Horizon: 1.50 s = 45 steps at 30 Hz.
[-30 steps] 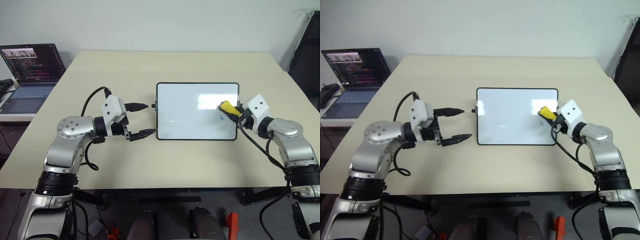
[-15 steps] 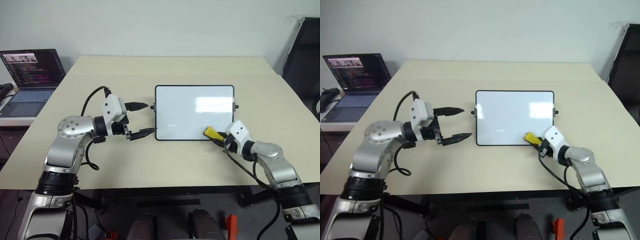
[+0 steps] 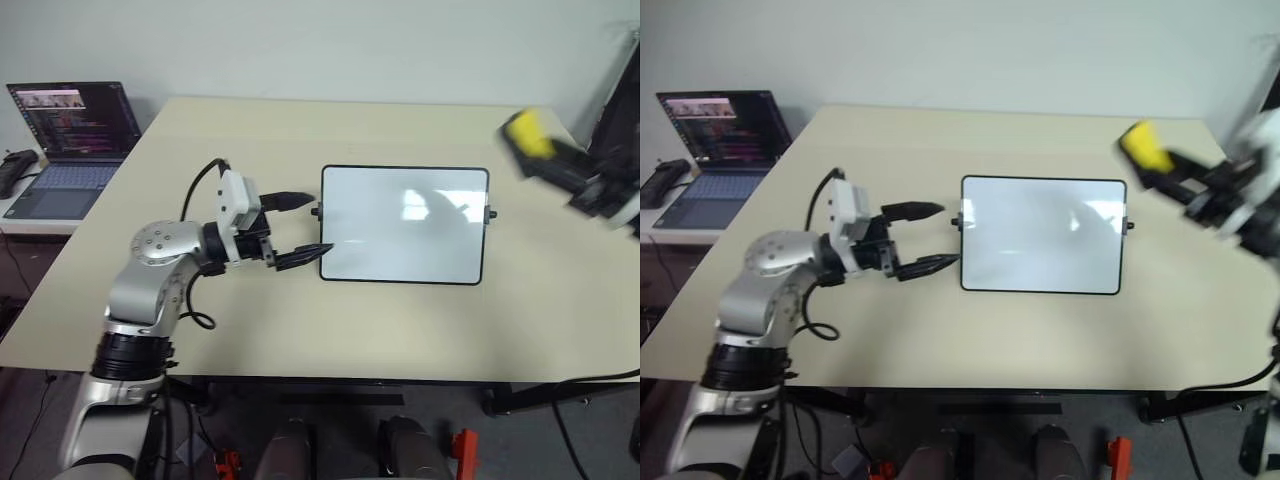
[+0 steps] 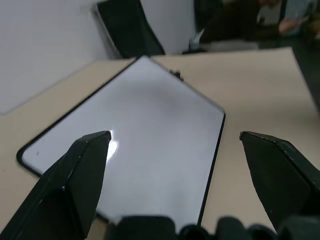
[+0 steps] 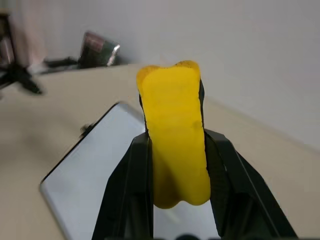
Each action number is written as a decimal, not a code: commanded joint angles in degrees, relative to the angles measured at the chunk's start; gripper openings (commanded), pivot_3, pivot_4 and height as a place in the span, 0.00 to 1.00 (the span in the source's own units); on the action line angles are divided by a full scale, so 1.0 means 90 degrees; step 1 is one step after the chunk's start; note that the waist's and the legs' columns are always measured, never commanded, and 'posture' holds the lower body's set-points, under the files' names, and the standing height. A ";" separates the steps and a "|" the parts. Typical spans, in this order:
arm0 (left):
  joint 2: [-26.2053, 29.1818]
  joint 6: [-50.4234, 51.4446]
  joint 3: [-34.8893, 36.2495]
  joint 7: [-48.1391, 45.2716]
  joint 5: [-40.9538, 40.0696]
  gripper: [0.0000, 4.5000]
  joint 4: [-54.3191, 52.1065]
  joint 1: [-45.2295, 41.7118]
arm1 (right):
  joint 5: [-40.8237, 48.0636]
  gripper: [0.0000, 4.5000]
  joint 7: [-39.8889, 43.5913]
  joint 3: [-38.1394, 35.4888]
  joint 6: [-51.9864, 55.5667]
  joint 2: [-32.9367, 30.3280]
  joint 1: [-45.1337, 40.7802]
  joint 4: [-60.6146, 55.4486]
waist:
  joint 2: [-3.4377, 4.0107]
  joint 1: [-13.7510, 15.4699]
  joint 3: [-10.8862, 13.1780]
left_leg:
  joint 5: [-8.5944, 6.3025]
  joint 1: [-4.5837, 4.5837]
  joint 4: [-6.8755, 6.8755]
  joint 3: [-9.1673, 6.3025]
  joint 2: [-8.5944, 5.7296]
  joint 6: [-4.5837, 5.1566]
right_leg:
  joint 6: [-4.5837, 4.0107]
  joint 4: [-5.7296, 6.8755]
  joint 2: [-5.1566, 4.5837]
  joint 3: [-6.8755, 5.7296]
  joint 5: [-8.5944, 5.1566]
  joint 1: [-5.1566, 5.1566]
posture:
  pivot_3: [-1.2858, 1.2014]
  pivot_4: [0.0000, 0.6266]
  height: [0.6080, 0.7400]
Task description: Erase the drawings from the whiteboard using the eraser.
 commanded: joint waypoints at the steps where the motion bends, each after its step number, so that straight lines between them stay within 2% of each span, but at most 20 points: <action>1: -0.0389 0.0211 -0.0391 0.0168 -0.0099 1.00 -0.0442 -0.0320 | -0.0468 0.23 -0.0197 -0.0369 -0.0148 -0.0541 0.0280 0.1010 | 0.0000 0.0066 0.0000 | 0.0000 0.0000 0.0000 0.0002 -0.0003 0.0000 | 0.0001 -0.0002 -0.0002 0.0001 0.0000 0.0002 | 0.52 0.24 1.00; 7: -0.1316 -0.0514 -0.1210 0.0440 0.0699 1.00 0.0177 -0.0495 | -0.1203 0.23 -0.0482 -0.0073 -0.0074 -0.0959 0.0955 0.2158 | 0.0027 0.0014 -0.0004 | -0.0001 0.0005 -0.0004 0.0018 -0.0055 0.0003 | 0.0003 0.0009 -0.0008 0.0025 -0.0004 -0.0007 | 0.52 0.24 1.00; 13: -0.1891 -0.0876 -0.1553 0.0439 0.0899 1.00 0.0354 -0.0368 | -0.1982 0.23 -0.1557 0.0543 0.0094 -0.0666 0.0509 0.3570 | 0.0035 -0.0134 -0.0005 | 0.0000 0.0013 -0.0002 0.0031 -0.0056 0.0004 | 0.0004 0.0012 -0.0010 0.0038 -0.0005 -0.0007 | 0.52 0.24 1.00; 22: -0.1888 -0.0975 -0.1532 0.0427 0.0969 1.00 0.0415 -0.0365 | -0.2258 0.23 -0.1451 0.1149 -0.0433 -0.0112 0.0207 0.4527 | 0.0039 -0.0116 -0.0004 | 0.0001 0.0016 0.0001 0.0032 -0.0060 0.0005 | 0.0013 0.0012 -0.0008 0.0042 -0.0007 -0.0002 | 0.52 0.24 1.00; 31: -0.1733 -0.0902 -0.1494 0.0458 0.0997 1.00 0.0270 -0.0315 | -0.2394 0.23 -0.1611 0.1183 -0.0909 0.0113 -0.0152 0.5409 | 0.0040 -0.0118 -0.0004 | 0.0001 0.0015 0.0000 0.0029 -0.0062 0.0005 | 0.0013 0.0012 -0.0010 0.0039 -0.0007 -0.0002 | 0.52 0.24 1.00; 32: -0.1720 -0.0894 -0.1487 0.0466 0.0993 1.00 0.0262 -0.0321 | -0.2411 0.39 -0.1639 0.1180 -0.0922 0.0117 -0.0179 0.5465 | 0.0040 -0.0117 -0.0004 | 0.0001 0.0016 -0.0001 0.0029 -0.0062 0.0005 | 0.0013 0.0013 -0.0010 0.0040 -0.0007 -0.0002 | 0.52 0.24 1.00; 35: -0.1674 -0.0898 -0.1467 0.0489 0.0989 1.00 0.0269 -0.0331 | -0.2425 0.58 -0.1645 0.1168 -0.0957 0.0116 -0.0241 0.5513 | 0.0040 -0.0122 -0.0004 | 0.0001 0.0016 0.0000 0.0029 -0.0062 0.0005 | 0.0013 0.0013 -0.0010 0.0040 -0.0007 -0.0002 | 0.52 0.24 1.00; 40: -0.1571 -0.0992 -0.1301 0.0615 0.1025 1.00 0.0369 -0.0353 | -0.2348 1.00 -0.1609 0.1048 -0.0907 0.0043 -0.0329 0.5342 | 0.0040 -0.0126 -0.0004 | 0.0001 0.0016 0.0000 0.0029 -0.0061 0.0005 | 0.0013 0.0013 -0.0009 0.0040 -0.0007 -0.0001 | 0.52 0.24 1.00; 45: -0.1333 -0.1184 -0.0197 0.1503 0.0969 1.00 0.0749 -0.0598 | -0.1835 1.00 -0.1435 0.0656 -0.0483 -0.0028 -0.0166 0.3849 | 0.0050 -0.0160 0.0001 | 0.0001 0.0018 -0.0001 0.0029 -0.0060 0.0005 | 0.0013 0.0017 -0.0009 0.0041 -0.0007 -0.0003 | 0.52 0.24 1.00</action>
